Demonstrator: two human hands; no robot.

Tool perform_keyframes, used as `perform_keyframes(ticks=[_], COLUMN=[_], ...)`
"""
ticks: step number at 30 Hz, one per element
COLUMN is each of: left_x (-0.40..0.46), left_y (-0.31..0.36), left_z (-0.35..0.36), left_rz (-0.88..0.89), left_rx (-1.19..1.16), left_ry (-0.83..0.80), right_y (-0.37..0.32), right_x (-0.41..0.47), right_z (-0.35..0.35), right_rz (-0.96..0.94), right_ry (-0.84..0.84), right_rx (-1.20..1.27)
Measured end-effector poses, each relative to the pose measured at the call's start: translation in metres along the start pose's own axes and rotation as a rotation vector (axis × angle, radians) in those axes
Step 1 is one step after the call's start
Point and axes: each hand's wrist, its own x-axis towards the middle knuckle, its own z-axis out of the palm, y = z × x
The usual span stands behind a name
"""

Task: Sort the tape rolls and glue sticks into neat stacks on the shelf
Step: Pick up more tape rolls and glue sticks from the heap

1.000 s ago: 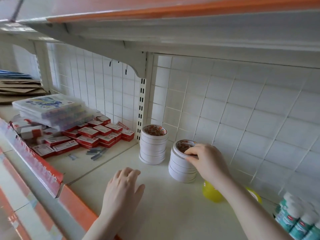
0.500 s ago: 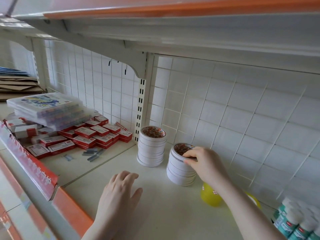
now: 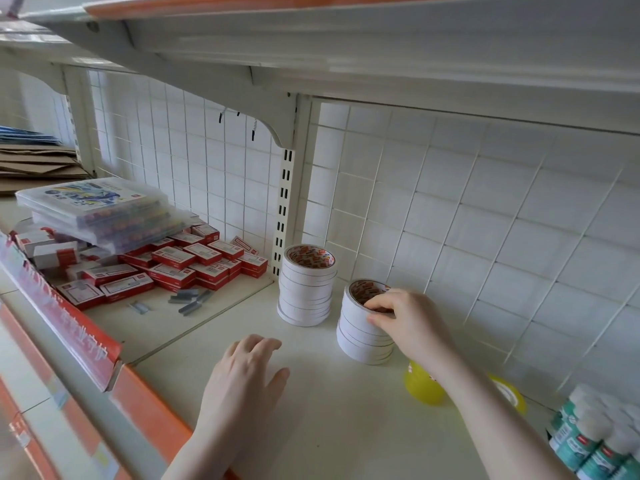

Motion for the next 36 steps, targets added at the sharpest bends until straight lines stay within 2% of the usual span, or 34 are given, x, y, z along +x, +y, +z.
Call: perform_keyframes(ticks=[9,12,16,21,27,31,36], left_x=[0.001,0.001,-0.001,-0.017,-0.054,-0.082,-0.122], left_y=[0.001,0.004,0.01,0.035,0.091,0.13,0.18], left_z=[-0.001,-0.003,-0.007,-0.011,-0.004,-0.002,-0.003], left_rz=[-0.01,-0.013,-0.004,-0.032,-0.027,0.02,0.116], left_rx=[-0.029,-0.011,0.044,0.066,0.06,0.017,-0.078], left_ry=[-0.025,-0.028,-0.026,0.004,-0.022,-0.067,-0.106], right_y=[0.005,0.009,0.028,0.058,0.089,0.098,0.102], right_x=[-0.001,-0.009,-0.037,-0.093,-0.175,-0.243,-0.339], right_z=[0.0,-0.004,-0.023,-0.057,-0.092,-0.111,-0.125], right_rz=[-0.043,-0.082,-0.059,-0.019,0.083,0.143,0.309], right_ry=[0.003,0.122,0.244,0.372,0.424,0.467,0.525], right_rx=[0.004,-0.001,-0.138,-0.26,-0.283,-0.314,-0.381])
